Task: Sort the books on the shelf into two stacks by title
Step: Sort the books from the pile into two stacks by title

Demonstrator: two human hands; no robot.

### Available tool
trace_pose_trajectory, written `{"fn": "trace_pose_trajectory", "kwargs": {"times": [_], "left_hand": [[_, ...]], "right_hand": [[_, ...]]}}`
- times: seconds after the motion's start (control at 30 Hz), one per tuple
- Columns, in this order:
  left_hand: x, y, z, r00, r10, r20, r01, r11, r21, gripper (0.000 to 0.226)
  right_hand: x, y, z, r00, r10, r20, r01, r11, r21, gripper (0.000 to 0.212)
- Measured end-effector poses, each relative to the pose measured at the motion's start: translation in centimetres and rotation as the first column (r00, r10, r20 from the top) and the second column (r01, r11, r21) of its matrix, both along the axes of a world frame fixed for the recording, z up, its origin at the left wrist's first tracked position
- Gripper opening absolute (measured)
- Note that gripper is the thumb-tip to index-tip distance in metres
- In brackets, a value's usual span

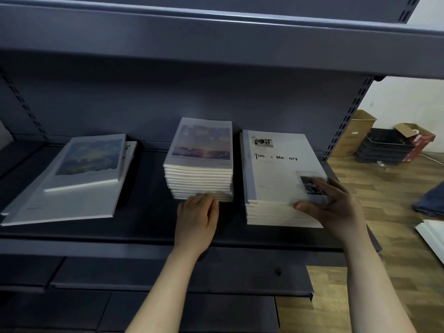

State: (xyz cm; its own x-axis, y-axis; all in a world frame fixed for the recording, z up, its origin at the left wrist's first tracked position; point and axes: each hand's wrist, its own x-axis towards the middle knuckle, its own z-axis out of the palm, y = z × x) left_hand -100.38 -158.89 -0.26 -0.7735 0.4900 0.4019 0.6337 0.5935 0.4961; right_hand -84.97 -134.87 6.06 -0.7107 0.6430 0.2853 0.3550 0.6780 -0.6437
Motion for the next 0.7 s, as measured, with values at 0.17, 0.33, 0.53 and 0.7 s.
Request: {"fn": "trace_pose_trajectory", "kwargs": {"times": [0.17,0.33,0.53,0.7], "left_hand": [[0.04,0.03,0.00,1.000,0.006,0.004,-0.006,1.000,0.005,0.043],[-0.01,0.11,0.04,1.000,0.002,0.005,-0.002,1.000,-0.001,0.042],[-0.14,0.23,-0.10,1.000,0.011,0.001,-0.010,1.000,-0.011,0.031],[-0.02,0.20,0.08,1.000,0.007,0.013,-0.007,1.000,-0.006,0.025]], "right_hand": [[0.13,0.36,-0.24,1.000,0.013,0.000,-0.013,0.999,-0.031,0.090],[0.18,0.38,-0.28,0.999,0.027,-0.019,-0.028,0.999,-0.042,0.085],[-0.07,-0.02,-0.60,1.000,-0.018,-0.003,0.018,0.999,-0.028,0.098],[0.08,-0.16,-0.50,1.000,0.000,-0.001,0.000,0.998,-0.060,0.100]]}}
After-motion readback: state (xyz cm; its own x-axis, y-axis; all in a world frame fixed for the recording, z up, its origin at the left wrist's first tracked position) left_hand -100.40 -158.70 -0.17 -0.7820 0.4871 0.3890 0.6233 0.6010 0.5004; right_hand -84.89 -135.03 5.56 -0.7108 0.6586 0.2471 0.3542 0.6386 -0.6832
